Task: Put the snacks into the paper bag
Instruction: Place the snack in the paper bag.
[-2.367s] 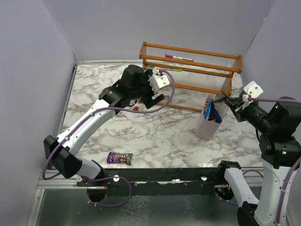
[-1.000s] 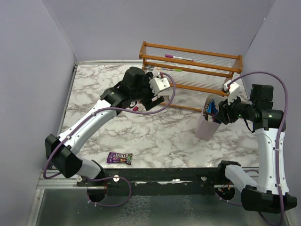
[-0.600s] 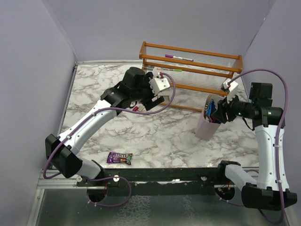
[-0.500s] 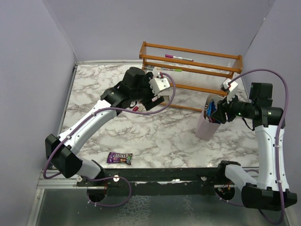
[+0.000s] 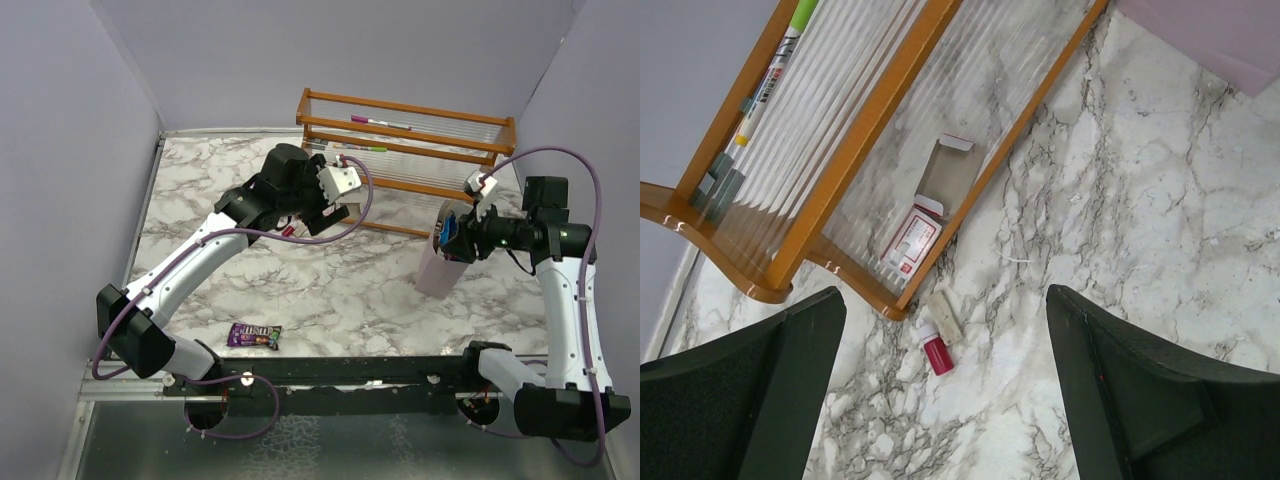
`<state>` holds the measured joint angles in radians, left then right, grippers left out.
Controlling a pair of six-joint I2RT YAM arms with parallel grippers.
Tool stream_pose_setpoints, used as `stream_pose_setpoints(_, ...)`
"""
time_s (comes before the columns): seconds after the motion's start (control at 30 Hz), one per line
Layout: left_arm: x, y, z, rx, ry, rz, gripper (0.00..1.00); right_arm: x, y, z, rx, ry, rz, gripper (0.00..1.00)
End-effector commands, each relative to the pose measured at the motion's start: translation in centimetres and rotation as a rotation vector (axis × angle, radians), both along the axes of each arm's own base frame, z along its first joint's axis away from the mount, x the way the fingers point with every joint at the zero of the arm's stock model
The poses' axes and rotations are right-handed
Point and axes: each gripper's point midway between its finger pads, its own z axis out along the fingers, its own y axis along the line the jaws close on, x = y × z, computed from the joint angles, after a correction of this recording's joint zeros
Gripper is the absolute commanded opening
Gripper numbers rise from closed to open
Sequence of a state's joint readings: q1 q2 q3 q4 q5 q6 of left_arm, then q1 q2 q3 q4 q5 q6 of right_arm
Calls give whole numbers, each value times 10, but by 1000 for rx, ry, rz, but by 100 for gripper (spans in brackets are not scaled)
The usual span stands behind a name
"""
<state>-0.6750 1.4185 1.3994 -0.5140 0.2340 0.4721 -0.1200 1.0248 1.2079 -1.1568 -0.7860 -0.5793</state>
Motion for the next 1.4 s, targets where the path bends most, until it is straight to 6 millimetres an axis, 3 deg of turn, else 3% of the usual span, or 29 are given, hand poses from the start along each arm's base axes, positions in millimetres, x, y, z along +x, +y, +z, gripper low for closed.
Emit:
stream_pose_setpoints(0.0,6,6,8,0,-52,29,85,4,3,-6,18,-11,29,40)
stream_pose_setpoints(0.17,7,9,8,5,-61,43,85,4,-1,-18,-3,16,11,33)
stream_pose_setpoints(0.4,9,10,1,20,-56,50,85,10,-12,-24,-58,10,-40,13)
stream_pose_setpoints(0.63,10,11,-1,27,-58,58,85,14,-23,-33,-101,32,-93,3)
stream_pose_setpoints(0.83,11,12,0,27,-57,63,85,24,-44,-24,-179,3,-217,1)
stream_pose_setpoints(1.13,11,16,1,44,-67,74,85,19,-52,-27,-213,17,-254,1)
stream_pose_setpoints(1.33,13,20,-8,81,-67,76,85,19,-50,-37,-205,57,-245,1)
stream_pose_setpoints(1.37,12,22,-18,103,-56,77,85,19,-49,-37,-202,58,-246,2)
